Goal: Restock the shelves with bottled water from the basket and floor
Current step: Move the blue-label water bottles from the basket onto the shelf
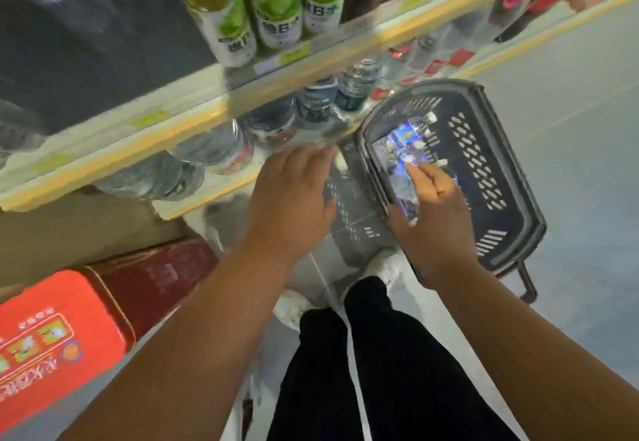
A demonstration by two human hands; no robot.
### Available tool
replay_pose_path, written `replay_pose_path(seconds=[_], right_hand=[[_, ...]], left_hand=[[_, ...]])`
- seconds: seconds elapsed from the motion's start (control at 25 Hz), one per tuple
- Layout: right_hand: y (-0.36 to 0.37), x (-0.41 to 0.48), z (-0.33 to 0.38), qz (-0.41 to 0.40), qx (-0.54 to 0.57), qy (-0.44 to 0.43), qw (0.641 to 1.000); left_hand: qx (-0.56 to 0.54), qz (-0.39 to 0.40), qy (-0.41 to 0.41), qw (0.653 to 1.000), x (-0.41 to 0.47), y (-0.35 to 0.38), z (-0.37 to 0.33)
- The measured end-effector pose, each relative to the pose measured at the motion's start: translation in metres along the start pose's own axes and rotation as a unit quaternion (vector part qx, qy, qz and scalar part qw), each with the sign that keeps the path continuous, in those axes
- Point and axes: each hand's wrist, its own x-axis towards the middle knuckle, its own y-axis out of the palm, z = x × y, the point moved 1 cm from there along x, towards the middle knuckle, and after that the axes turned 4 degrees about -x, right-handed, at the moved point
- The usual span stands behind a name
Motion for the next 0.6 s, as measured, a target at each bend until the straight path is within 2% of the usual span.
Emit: replay_pose_path(seconds=[0.2, 0.32, 0.6], right_hand=[[0.005, -0.003, -0.087, 0.092, -0.029, 0.117, 0.988], [-0.007, -0.001, -0.127, 0.109, -0.038, 0.148, 0.982], [0.005, -0.003, -0.191, 0.145, 0.017, 0.270, 0.952]], left_hand=[[0.024, 0.078, 0.047, 0.996, 0.056, 0.052, -0.058], [0.050, 0.117, 0.100, 0.987, 0.086, 0.078, -0.097], [0.129, 0.264, 0.141, 0.945, 0.144, 0.148, -0.146]])
